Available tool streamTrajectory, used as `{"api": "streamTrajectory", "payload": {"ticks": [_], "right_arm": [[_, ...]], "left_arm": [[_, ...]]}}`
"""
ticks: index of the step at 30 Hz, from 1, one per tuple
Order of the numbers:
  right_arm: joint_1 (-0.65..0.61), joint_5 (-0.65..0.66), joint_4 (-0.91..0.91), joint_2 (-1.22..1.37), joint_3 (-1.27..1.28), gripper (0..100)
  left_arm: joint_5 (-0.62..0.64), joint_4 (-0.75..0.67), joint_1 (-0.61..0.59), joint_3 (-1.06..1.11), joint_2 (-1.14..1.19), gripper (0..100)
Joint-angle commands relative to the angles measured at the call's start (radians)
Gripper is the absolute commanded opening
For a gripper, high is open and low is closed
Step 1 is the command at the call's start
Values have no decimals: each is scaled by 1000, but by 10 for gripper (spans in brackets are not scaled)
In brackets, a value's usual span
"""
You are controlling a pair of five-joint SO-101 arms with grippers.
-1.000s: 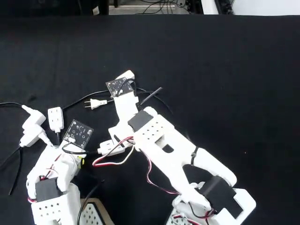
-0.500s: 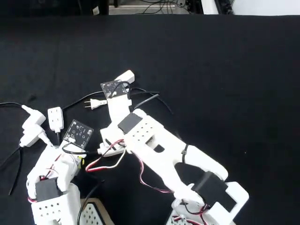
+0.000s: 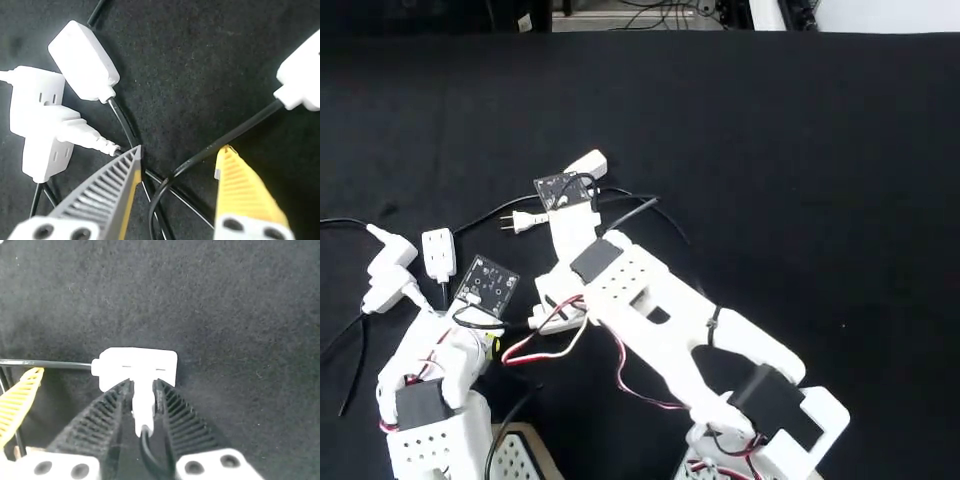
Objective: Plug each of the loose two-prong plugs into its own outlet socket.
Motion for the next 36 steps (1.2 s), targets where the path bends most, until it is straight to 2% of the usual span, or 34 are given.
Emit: {"api": "streamTrajectory", "payload": {"ticks": [1,12,19,21,24,28,30,32,36], "right_arm": [[43,9,18,13,10,11],[81,46,14,15,24,11],[-32,51,-63,84,51,12],[-41,100,-60,124,30,13],[-26,115,28,148,-36,84],[-9,118,232,148,-143,302],[-9,158,324,148,-200,379],[-12,192,397,134,-255,395],[-15,222,560,24,-346,350]], "left_arm": [[-3,35,-16,1,-6,234],[-3,35,-16,1,-6,234],[-3,35,-16,1,-6,234],[-3,35,-16,1,-6,234],[-3,35,-16,8,-6,237],[-3,35,-7,10,-6,239],[-5,35,-5,10,-6,240],[-8,35,16,10,-6,240],[-8,35,97,5,-6,241]]}}
